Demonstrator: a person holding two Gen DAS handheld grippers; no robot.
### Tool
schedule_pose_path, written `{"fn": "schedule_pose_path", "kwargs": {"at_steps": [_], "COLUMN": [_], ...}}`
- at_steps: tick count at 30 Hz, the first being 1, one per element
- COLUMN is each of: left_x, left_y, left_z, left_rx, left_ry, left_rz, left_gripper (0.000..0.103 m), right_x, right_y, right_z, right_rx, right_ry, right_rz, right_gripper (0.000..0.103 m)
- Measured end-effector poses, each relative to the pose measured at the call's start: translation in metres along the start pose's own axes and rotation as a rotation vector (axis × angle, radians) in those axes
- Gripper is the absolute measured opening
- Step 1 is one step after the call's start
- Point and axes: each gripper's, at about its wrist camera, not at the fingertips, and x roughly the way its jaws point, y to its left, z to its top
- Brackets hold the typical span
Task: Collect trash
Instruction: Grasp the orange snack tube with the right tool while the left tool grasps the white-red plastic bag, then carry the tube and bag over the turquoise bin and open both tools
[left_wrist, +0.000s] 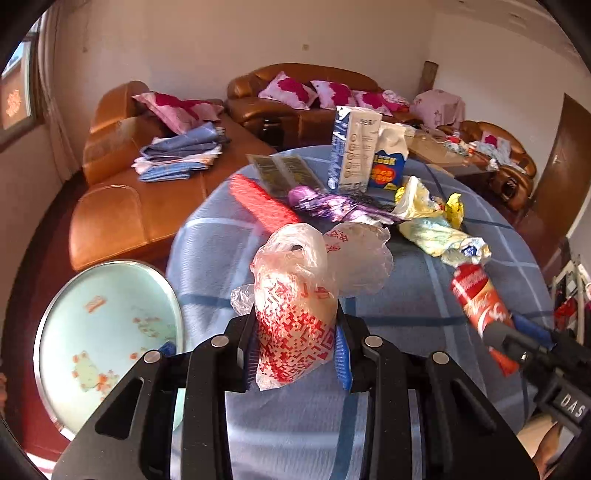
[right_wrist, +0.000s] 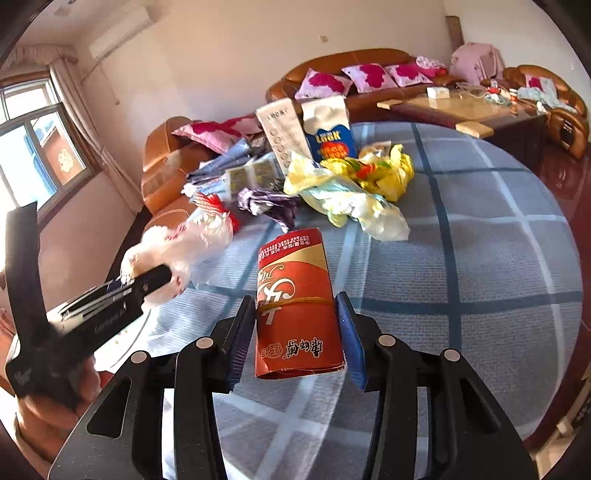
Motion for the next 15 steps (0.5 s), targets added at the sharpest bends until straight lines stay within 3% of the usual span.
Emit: {"fn": "schedule_pose_path", "kwargs": {"at_steps": [7,15], "left_x": [-0.028,-0.054], "left_y": [0.008,0.02], "left_z": [-0.015,-0.03], "left_rx": [0.004,-0.016], "left_ry": [-0.015,-0.033], "left_rz": [0.081,0.125], "left_gripper": [0.032,0.032], "right_x": [-0.014,-0.029], "right_y": [0.022,0.044], "right_z": [-0.006,-0.01], "right_rx": [-0.035,-0.072], "right_ry": [-0.026,-0.059], "right_rz": [0.002,0.009], "right_gripper": [0.045,0.045]}}
